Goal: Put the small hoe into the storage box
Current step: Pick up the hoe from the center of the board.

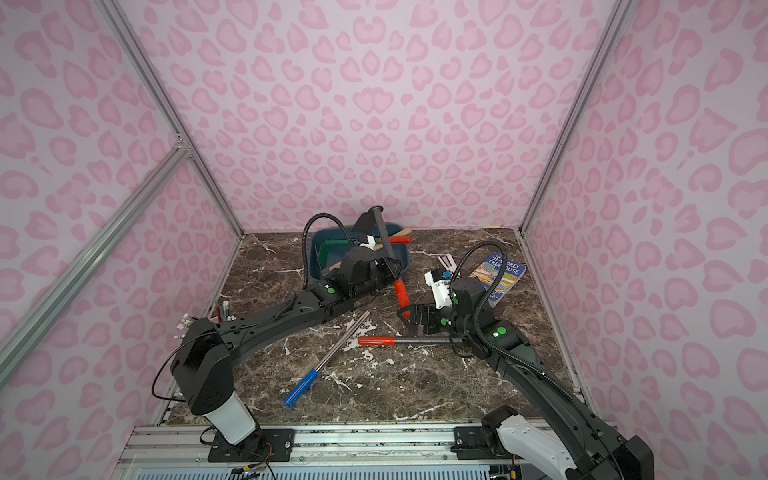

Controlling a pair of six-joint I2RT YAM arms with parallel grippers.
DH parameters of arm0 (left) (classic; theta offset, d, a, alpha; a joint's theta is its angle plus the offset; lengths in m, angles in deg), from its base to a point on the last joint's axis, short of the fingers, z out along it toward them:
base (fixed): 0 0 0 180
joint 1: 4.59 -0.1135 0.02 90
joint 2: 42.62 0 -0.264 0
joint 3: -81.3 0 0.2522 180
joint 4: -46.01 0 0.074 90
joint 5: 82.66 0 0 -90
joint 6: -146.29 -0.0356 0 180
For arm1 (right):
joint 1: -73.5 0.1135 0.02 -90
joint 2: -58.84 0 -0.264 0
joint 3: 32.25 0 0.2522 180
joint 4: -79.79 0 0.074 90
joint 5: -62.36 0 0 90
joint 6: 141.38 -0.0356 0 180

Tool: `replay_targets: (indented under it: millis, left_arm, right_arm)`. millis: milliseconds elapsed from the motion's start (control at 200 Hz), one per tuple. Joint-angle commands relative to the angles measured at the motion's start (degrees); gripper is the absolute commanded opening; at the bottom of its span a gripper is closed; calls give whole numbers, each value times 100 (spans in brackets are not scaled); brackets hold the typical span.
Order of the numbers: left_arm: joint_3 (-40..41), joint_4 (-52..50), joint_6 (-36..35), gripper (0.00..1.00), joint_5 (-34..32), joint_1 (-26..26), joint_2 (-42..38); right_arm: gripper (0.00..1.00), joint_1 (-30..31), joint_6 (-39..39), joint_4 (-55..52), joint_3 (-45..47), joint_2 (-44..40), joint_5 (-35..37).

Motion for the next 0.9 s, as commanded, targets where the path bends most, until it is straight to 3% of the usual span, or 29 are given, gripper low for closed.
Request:
replay_targets:
  millis: [0,895]
  left_arm:
    - [-38,755,218,4,-389,-6,1]
    - [-582,632,1676,2,-1670,-45,443]
  right_arm:
    - [99,1,-30,105,-116,-53,225]
    - [99,-1,-262,353,-223,-451,1077]
